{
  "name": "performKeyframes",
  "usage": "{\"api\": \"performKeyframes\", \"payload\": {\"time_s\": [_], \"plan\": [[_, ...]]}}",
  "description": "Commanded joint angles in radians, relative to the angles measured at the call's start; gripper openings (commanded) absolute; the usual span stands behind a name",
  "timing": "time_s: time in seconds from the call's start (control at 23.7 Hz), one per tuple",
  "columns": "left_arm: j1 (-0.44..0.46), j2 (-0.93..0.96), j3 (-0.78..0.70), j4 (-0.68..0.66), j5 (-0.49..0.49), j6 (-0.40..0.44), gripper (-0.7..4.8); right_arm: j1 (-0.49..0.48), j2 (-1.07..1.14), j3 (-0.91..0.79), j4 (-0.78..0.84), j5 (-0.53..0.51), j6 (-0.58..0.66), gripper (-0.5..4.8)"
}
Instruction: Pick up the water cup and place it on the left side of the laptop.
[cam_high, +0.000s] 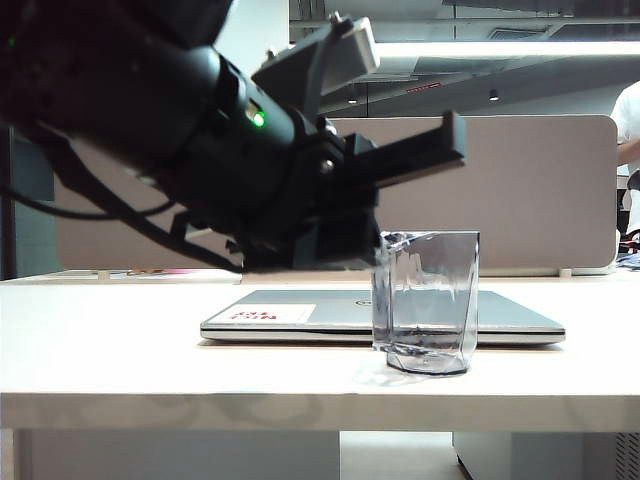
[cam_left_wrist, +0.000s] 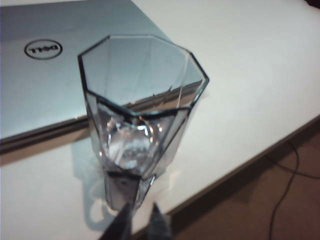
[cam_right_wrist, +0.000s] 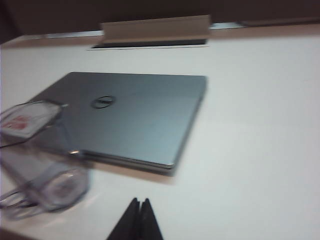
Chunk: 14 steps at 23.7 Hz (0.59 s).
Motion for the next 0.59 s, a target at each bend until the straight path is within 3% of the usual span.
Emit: {"api": "performKeyframes", "payload": {"time_s": [0.04,0.46,0.59], "plan": [[-0.002,0.013,0.002,0.021,-0.006,-0.023,1.85,0.0,-0.002,-0.006,0.011,-0.093,0.024,-0.05],[-0.002,0.124,0.07,0.032,-0.037,-0.014,1.9,0.005,-0.002,-0.006,0.013,-0.113,0.078,-0.06],[-0.001,0.155,0.084,0.034,-0.126,-0.015,1.89,0.005,-0.002,-0.006,0.013,-0.114,0.078,-0.05]]}}
